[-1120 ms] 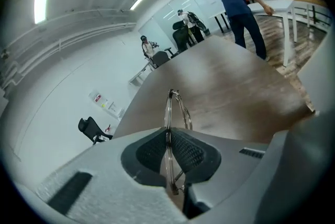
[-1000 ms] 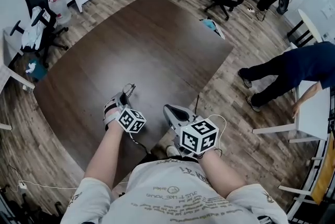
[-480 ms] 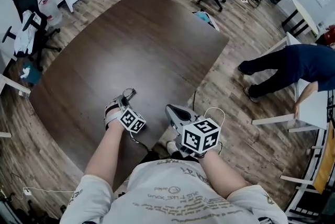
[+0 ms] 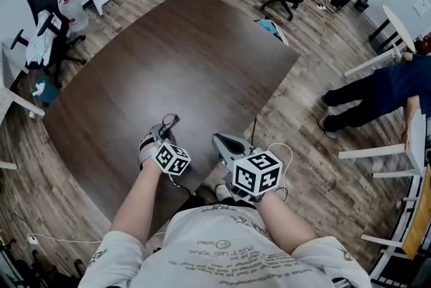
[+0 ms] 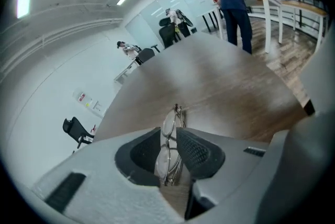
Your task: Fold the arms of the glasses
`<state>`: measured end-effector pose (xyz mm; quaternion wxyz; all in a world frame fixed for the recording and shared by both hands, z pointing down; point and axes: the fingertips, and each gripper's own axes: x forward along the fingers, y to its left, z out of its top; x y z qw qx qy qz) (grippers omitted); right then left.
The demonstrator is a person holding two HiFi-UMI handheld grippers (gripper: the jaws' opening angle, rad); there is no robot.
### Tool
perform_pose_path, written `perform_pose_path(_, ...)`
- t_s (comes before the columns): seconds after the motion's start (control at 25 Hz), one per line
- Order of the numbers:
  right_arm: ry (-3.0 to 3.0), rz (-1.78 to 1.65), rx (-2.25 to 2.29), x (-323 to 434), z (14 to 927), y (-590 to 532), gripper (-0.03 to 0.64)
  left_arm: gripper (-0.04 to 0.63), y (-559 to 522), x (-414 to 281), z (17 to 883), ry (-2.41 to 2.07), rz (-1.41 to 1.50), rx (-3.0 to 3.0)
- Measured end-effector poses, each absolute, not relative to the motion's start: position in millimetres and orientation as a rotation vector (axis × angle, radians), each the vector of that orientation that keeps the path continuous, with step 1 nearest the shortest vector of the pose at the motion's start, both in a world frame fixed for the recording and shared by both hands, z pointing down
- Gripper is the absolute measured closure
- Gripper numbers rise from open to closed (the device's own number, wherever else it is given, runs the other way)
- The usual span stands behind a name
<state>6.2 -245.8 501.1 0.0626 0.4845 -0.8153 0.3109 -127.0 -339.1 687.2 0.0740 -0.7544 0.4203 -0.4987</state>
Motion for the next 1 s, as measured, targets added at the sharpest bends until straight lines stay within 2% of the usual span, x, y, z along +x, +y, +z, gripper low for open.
perform_pose_path(0.04,-2.475,0.939,1.451,5,501,-246,0.603,0.494,-335,-126,677,1.324,-1.453,-2.314)
perform_pose_path(0.12,-2.505,0.941,1.417,2,498,-248,0.603,0.577,-326,-123,652,1.465,-1.341,-2.451)
perform_pose_path(0.28,-2.576,0.891,1.345,-11,487,-253,0.603,0.581,-305,-123,592,1.696,-1.045,-2.687)
perform_pose_path(0.6,-2.688,0.670,1.235,-38,451,-254,0.603,0.581,-250,-143,483,2.019,-0.535,-2.706)
perform_pose_path(0.84,-2.718,0.488,1.218,-60,445,-258,0.604,0.581,-220,-164,441,2.183,-0.313,-2.636)
perform_pose_path(1.0,-2.749,0.471,1.192,-76,445,-253,0.604,0.581,-205,-175,430,2.217,-0.291,-2.574)
